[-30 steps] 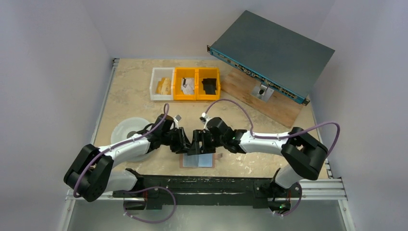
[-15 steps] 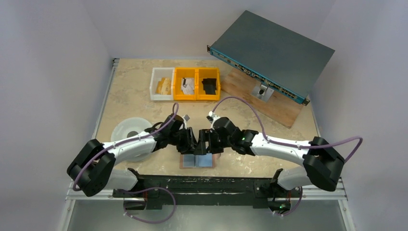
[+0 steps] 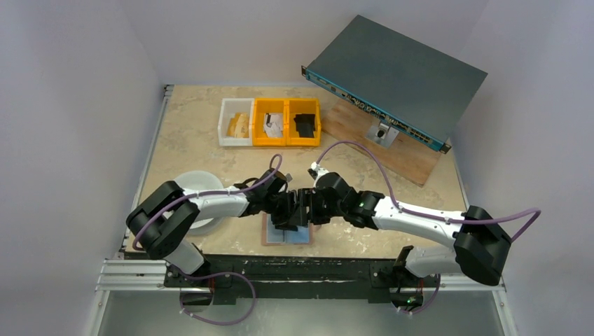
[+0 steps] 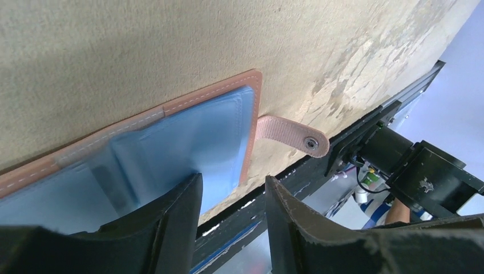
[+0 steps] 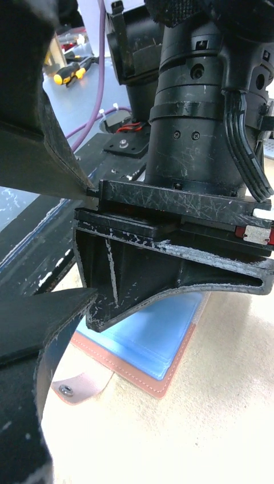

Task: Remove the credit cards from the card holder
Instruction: Remove the credit card from the card holder.

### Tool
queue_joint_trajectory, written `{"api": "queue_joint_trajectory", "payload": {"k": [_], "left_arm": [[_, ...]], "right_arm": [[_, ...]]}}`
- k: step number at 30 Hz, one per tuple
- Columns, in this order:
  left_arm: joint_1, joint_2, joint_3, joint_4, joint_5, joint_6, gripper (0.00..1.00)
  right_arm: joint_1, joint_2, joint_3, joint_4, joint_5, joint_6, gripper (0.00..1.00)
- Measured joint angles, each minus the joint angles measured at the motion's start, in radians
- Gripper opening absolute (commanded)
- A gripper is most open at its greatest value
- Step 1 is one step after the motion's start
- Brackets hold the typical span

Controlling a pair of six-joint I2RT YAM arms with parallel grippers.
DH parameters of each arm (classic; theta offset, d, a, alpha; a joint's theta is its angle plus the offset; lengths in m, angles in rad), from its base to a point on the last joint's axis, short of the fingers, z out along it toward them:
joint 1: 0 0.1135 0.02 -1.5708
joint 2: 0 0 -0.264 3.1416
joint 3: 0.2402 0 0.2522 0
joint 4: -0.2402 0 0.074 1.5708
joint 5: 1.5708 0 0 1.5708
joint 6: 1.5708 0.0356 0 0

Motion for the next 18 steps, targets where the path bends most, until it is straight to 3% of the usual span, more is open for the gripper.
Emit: {"api": "queue_joint_trajectory", "payload": {"k": [10, 18], "left_arm": [[0.045, -0.169, 0.014, -0.185, -0.080, 0.063, 0.50], [0.192, -0.356, 0.013, -0.370, -0.138, 0.139, 0.52]], "right_arm": [[0.062, 0.008, 0.062, 0.026, 0.060, 0.015, 0.54], [0.145, 0.142, 0.215, 0.031, 0.177, 0.025, 0.52]]}}
